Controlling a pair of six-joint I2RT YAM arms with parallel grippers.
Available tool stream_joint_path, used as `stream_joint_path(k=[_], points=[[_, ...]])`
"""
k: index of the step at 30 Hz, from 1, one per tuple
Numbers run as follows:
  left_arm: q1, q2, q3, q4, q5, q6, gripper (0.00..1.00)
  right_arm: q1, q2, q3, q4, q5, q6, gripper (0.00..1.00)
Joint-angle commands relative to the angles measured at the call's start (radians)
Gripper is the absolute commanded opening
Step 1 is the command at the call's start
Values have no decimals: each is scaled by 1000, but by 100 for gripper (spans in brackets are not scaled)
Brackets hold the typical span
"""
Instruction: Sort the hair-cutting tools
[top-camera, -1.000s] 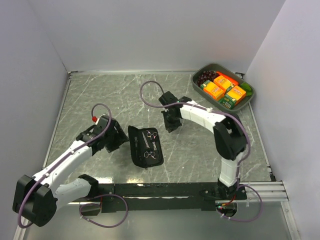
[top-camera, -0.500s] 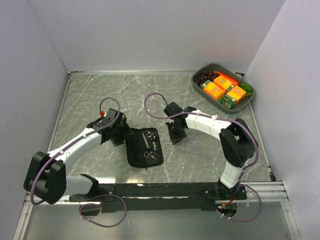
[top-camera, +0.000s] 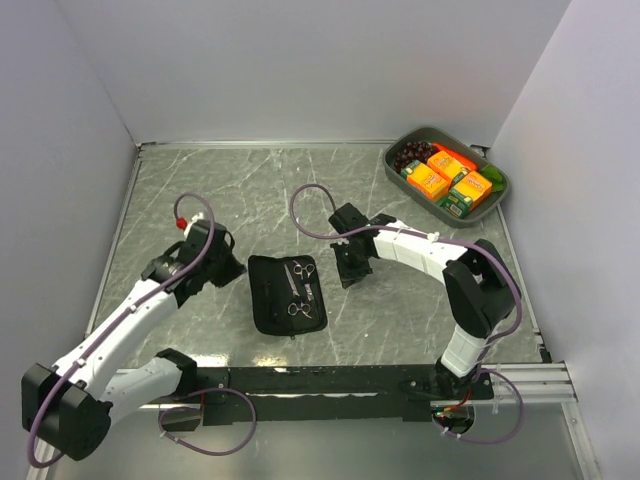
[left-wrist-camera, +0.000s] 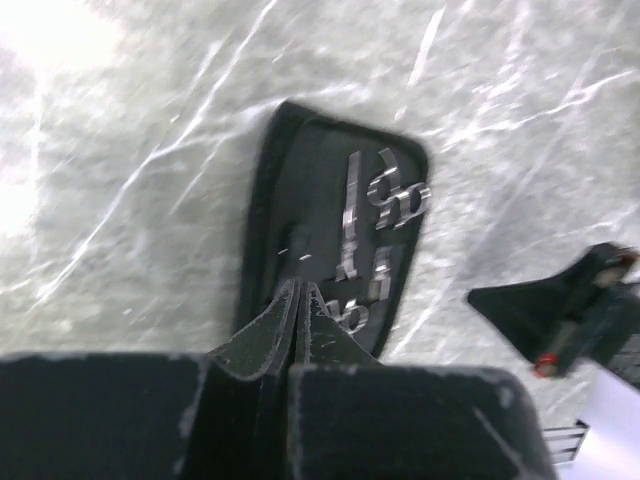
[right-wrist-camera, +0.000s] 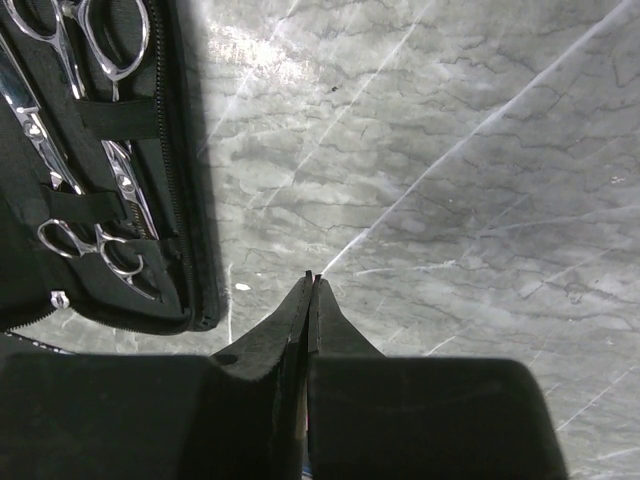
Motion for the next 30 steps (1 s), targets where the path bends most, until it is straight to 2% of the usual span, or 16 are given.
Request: stream_joint_path(k=[1,7,13,19,30], points=[[2,-17,-118,8,16,-33,1,8,21,32,24,-15,-2,0],[-1,35,-241,118,30,-64,1,8,106,72,54,-53,6,0],[-3,122,-252,193,55,-47,1,13,166,82,84,-124,21,0],[-6,197,-201,288,111,-20,1,29,180,53,110,-171,10,0],[-73,321,-80,362,182,6,1,31,180,5,156,-225,20,0]])
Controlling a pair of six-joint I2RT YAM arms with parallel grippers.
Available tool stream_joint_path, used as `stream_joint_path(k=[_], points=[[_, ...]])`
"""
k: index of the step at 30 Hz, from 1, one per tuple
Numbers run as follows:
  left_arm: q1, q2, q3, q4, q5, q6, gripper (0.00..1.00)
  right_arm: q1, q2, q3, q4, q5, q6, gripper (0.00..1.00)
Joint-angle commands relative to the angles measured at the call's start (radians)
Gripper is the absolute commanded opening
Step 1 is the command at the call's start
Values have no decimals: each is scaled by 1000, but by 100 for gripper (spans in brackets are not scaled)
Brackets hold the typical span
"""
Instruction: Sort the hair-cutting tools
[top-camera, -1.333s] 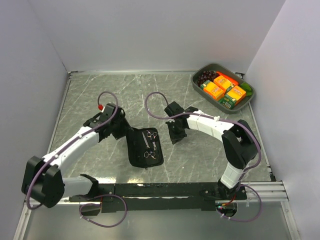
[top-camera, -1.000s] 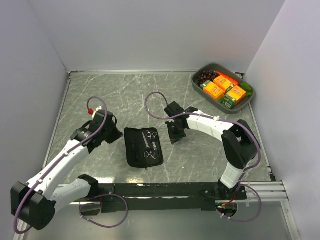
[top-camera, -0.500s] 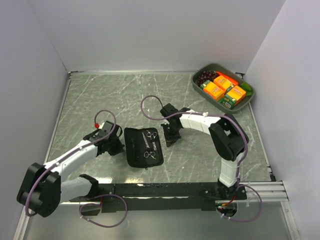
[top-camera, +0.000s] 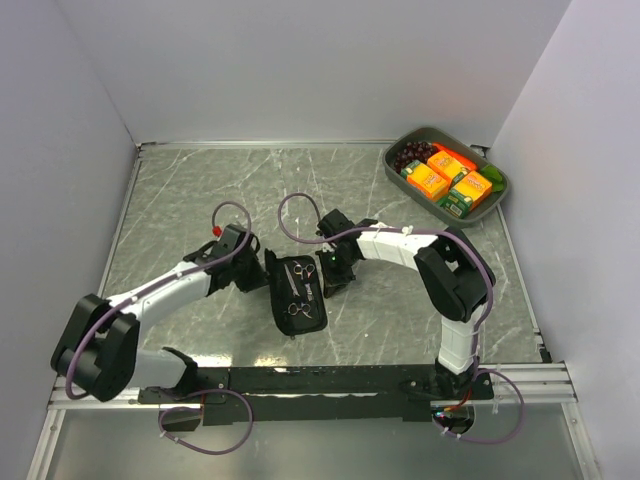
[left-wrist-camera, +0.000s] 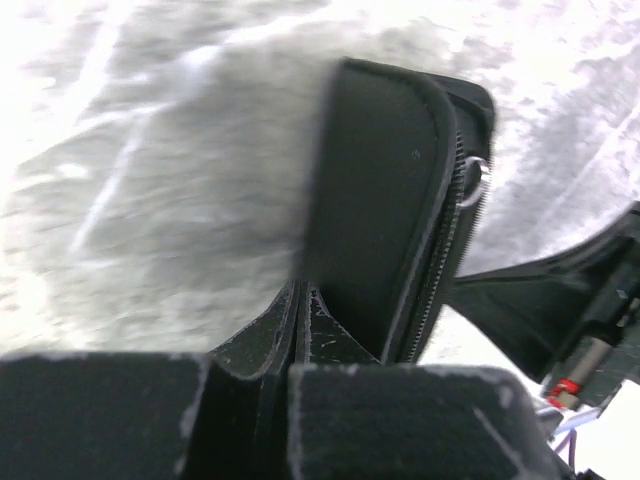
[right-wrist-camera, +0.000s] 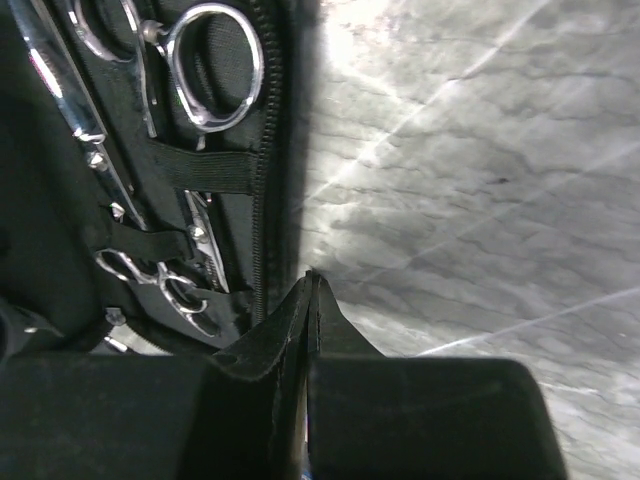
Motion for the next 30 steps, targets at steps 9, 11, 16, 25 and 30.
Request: stream_joint_path(k=[9,11,16,25,30], points=[[-98,210,147,120,85,41,1,12,3,-48,43,-14,20,0],[-118,243,173,128,91,44,1,10,-2,-57,43,-13,19,0],[-156,346,223,143,105,59,1,12,1,-77,49,-16,28,0],[-201,425,283,154,120,70,1,16,7,-91,47,-8,27,0],[-205,424,283,149,117,76,1,18,15,-91,43,3,27,0]])
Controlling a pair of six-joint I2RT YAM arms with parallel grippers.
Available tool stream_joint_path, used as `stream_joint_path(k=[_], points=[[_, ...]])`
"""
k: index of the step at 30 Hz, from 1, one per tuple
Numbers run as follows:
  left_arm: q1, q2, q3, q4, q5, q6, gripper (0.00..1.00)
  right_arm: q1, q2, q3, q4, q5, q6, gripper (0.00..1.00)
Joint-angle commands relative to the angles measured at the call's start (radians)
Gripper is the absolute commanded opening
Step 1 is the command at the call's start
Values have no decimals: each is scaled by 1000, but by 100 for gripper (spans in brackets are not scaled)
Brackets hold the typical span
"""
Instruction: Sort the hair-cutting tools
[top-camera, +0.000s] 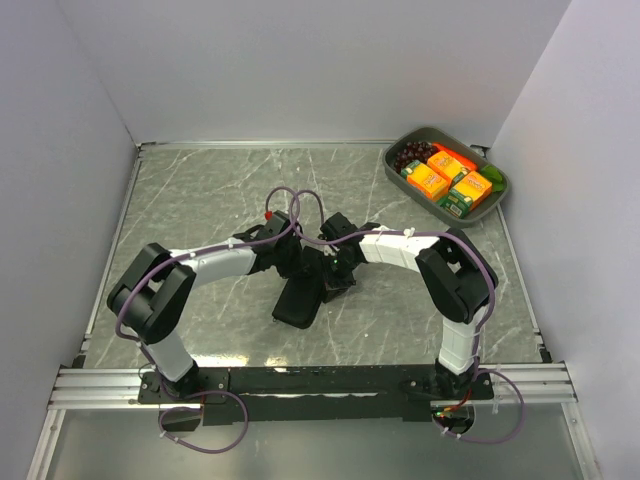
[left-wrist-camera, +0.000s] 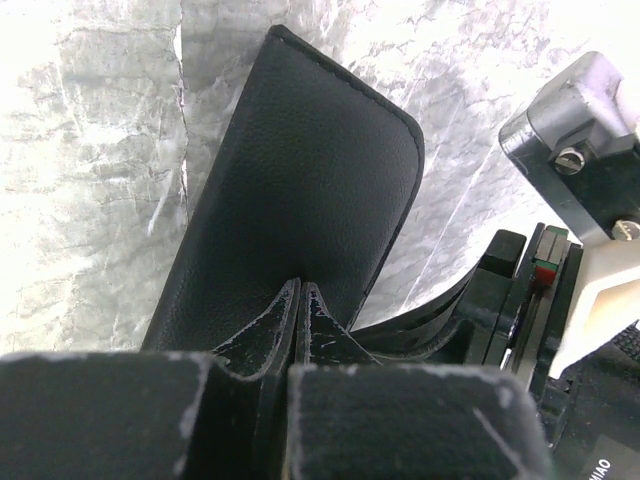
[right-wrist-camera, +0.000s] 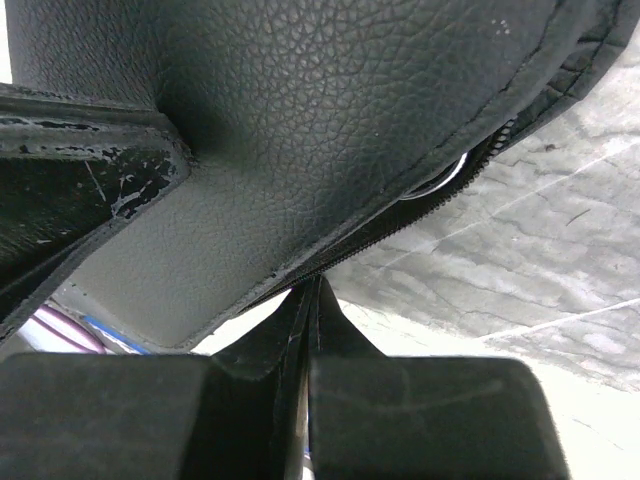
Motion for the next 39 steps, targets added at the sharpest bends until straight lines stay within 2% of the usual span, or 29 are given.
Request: stream_joint_path(k=[1,5,13,19,22,26,31,39], points=[[-40,24,11,-21,16,24,1,21,29,-38,2,68,-22,0],[-38,-28,28,-69,-14,47,1,22,22,-39,-1,97,-12,0],[-17,-162,119,-300,-189,103,1,20,34,-6,-28,163,4,0],[80,-242,18,-333,-238,107,1,20,35,0,-32,175,-2,0],[112,-203,-39,-290,-238,118,1,22,35,13,-43,200,-4,0],[112,-73,-58,-224,-242,124,1,20,37,39,-60,223,-8,0],[109,79,-27,-173,-209,130,1,22,23,43,-74,241,-19,0],[58,146,76,-186,-185,145,1,22,11,40,-87,279,-28,0]])
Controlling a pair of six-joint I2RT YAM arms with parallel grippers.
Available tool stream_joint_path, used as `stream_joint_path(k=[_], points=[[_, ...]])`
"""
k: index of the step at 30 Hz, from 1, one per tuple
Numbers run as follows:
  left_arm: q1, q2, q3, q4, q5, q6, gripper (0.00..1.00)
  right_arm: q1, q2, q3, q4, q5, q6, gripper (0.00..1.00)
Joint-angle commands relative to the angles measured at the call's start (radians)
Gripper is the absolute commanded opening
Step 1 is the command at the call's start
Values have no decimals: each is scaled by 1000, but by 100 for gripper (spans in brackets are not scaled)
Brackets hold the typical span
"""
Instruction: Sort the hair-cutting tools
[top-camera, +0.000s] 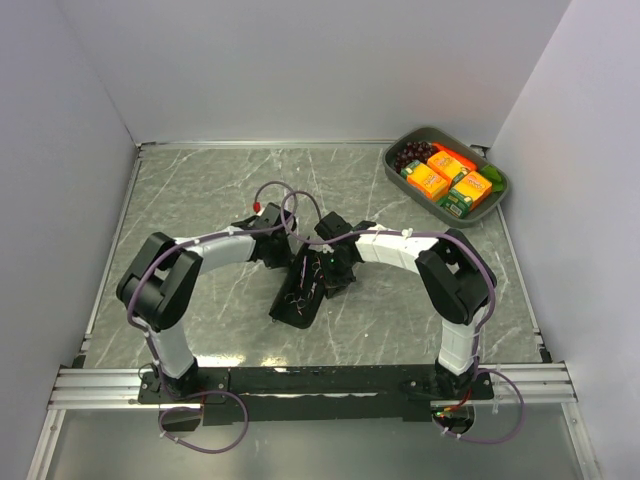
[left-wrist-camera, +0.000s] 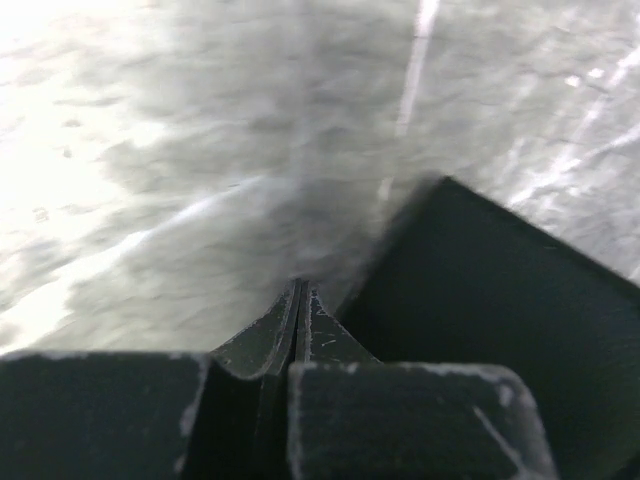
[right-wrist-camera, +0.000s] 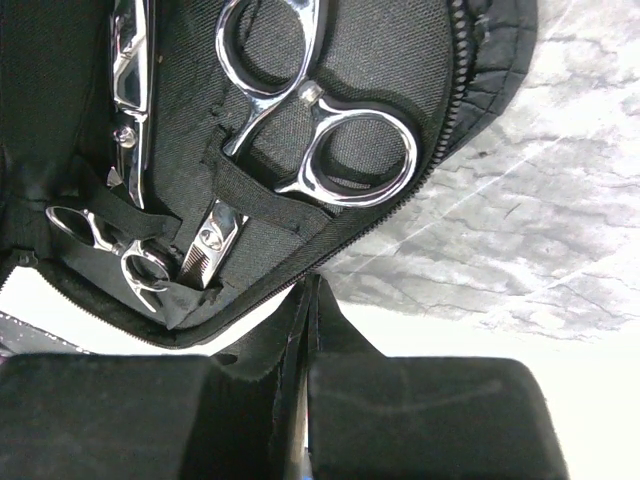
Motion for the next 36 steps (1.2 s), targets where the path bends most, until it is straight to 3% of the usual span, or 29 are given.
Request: stream_joint_path(k=[1,22,36], points=[[-50,74,13,-76,11,26,1,-1,15,-5,-36,131,-25,0],[-170,-131,52,-205,37,-55,1,-6,87,9,-25,103,28,0],[-218,-89,81,-214,42,-50,1,-3,96,-37,-66,168,59,0]])
